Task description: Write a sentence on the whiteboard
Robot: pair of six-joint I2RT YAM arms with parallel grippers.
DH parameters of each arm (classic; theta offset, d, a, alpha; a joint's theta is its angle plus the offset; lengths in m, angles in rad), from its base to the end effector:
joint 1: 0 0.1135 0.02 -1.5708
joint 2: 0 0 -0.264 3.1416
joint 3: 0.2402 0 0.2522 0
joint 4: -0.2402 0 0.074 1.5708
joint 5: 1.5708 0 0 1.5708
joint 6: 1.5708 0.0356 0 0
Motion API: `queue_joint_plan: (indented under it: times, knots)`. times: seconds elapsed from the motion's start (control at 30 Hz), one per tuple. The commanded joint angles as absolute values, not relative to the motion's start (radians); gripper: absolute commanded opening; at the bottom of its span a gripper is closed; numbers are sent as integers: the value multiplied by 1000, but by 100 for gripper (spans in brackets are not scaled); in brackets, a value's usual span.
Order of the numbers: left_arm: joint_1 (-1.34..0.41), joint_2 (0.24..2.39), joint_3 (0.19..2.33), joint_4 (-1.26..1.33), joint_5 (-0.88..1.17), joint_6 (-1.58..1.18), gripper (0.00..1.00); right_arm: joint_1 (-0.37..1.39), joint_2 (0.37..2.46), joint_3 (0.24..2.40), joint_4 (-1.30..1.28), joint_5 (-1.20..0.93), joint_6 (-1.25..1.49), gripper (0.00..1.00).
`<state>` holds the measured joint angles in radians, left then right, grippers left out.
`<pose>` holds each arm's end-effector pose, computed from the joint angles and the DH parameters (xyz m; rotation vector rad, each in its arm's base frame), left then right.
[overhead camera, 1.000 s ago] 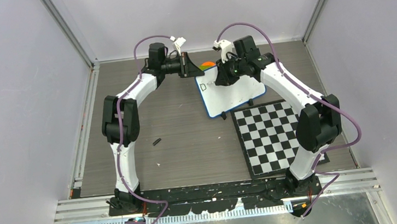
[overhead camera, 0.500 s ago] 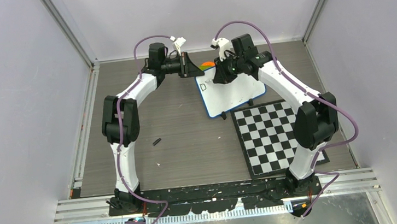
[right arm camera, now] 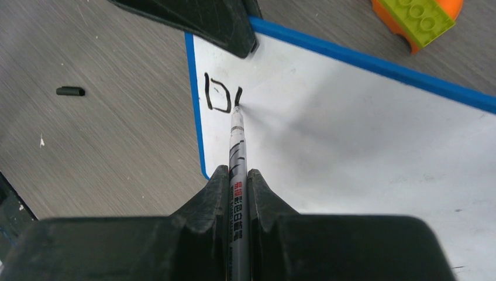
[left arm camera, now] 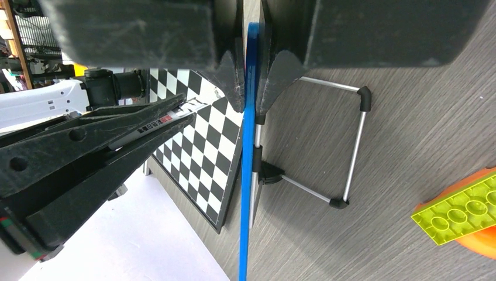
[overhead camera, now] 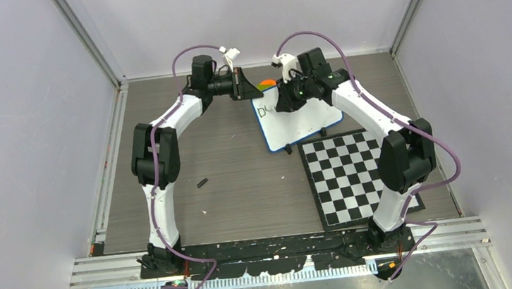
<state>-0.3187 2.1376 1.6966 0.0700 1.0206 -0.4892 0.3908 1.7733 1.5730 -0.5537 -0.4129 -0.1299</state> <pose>0.4608 -0.1840 0.2523 0.5681 1.9726 -1.5021 0.3670 0.1666 0.3092 -0.7985 2.1826 0.6109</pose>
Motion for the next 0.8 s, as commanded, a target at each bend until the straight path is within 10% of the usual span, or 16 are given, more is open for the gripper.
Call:
queue_joint_plan:
  times: [0.0, 0.77]
  knots:
    - [-334, 2119, 1690, 35, 1012, -479, 0, 395, 1727, 1534, -528, -381, -146, 0]
    - [-335, 2118, 1696, 26, 1012, -472, 0, 388, 1768, 1605, -526, -365, -132, 0]
